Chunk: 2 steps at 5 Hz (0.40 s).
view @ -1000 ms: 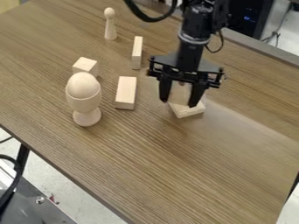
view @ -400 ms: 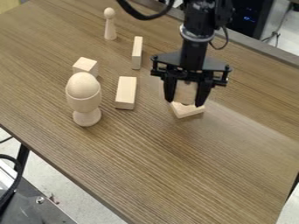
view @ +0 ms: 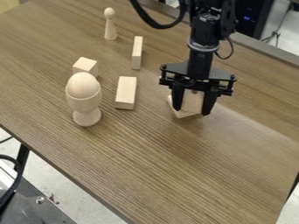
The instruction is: The robot arm did not complete the action
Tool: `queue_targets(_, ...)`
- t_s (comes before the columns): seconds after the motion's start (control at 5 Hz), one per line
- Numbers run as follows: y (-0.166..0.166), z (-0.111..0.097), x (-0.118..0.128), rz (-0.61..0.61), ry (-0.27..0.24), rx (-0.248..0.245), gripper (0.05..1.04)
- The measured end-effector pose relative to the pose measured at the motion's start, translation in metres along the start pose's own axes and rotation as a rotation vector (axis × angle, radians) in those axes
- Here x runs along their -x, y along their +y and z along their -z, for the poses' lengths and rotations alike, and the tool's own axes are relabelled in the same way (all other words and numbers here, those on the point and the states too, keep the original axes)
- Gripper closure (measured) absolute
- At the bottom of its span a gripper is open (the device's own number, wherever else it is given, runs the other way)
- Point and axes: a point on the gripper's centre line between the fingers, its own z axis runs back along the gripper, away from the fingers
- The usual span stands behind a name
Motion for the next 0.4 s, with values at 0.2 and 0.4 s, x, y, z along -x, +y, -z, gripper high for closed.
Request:
queue_targets(0.2,0.0015,0.0011,-0.0019,-0.004,0.001,0.005,0.472)
queue_targets(0.4,0.0032,0.0005,-0.0034,-0.008,-0.002,0.007,0.472)
